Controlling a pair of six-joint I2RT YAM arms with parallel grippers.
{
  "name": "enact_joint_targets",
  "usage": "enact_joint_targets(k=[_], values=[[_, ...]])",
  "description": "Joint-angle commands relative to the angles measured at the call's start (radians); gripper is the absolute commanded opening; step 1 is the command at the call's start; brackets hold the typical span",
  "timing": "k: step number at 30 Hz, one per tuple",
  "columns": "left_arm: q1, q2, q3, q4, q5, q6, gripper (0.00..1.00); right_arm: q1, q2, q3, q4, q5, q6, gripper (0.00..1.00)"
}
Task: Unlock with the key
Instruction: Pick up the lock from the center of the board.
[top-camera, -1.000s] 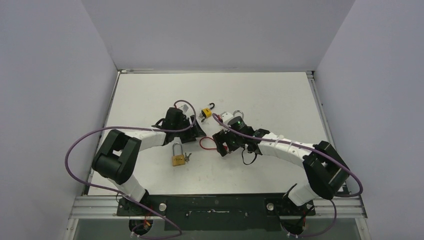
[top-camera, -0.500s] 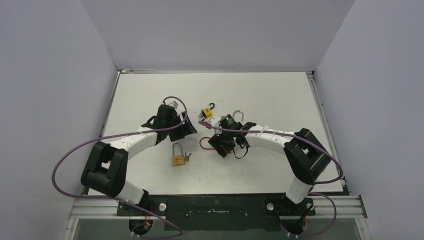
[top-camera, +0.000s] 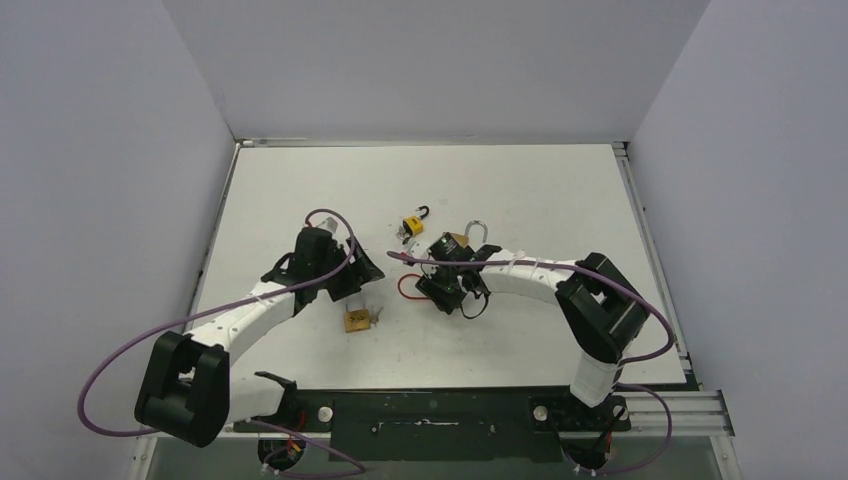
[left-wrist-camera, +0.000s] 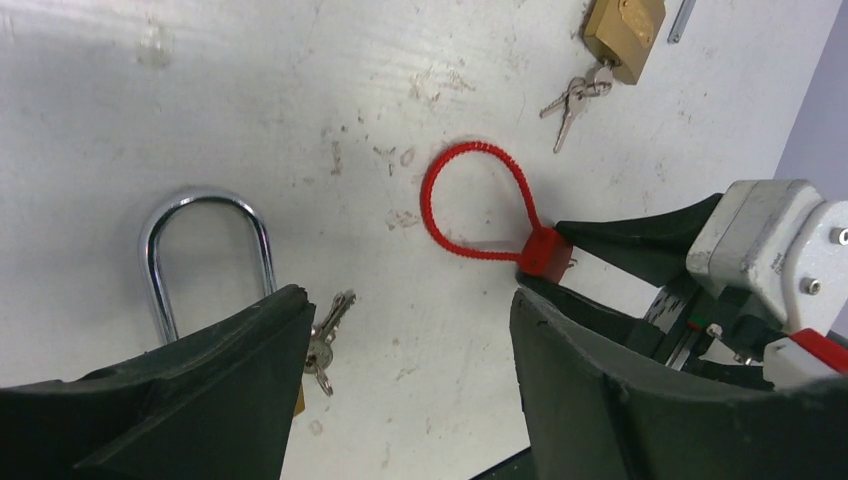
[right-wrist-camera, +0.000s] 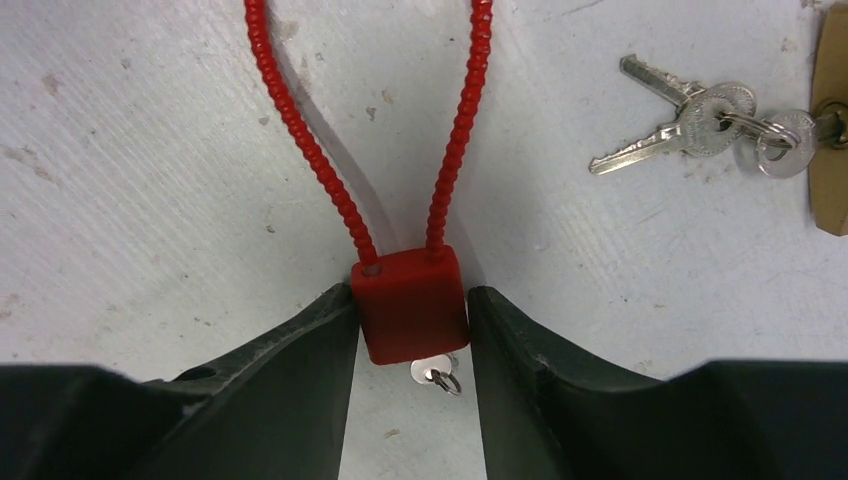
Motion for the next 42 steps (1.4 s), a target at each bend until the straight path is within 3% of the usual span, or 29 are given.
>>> enact_joint_targets(k=[1,8,14,23,26,33,40,42], values=[[0.008,-0.078,-0.050,0.047,0.054,-0.081,0.69,0.016,-0.002,-0.004,0.055,0.033,0.036,0.40],[0.003,-0.163,-0.204,0.259,0.123,-0.239,0.75,0.020,-0.076,-0.095,0.226,0.035,0.259,0.21],[-0.047,-0.173,-0.307,0.475,0.141,-0.339,0.91,0.056,-0.196,-0.175,0.372,0.018,0.404,0.20],[-0.150,-0.061,-0.318,0.680,0.135,-0.421,0.93,0.114,-0.266,-0.175,0.447,-0.042,0.486,0.23],[-0.164,-0.024,-0.325,0.765,0.155,-0.460,0.84,0.125,-0.275,-0.175,0.467,-0.050,0.508,0.23],[-0.179,0.041,-0.302,0.793,0.234,-0.460,0.49,0.134,-0.267,-0.145,0.458,-0.039,0.522,0.23],[-0.194,0.092,-0.299,0.825,0.287,-0.488,0.34,0.134,-0.264,-0.128,0.470,-0.030,0.543,0.23],[-0.196,0.101,-0.300,0.856,0.302,-0.508,0.23,0.134,-0.263,-0.127,0.474,-0.027,0.550,0.24]])
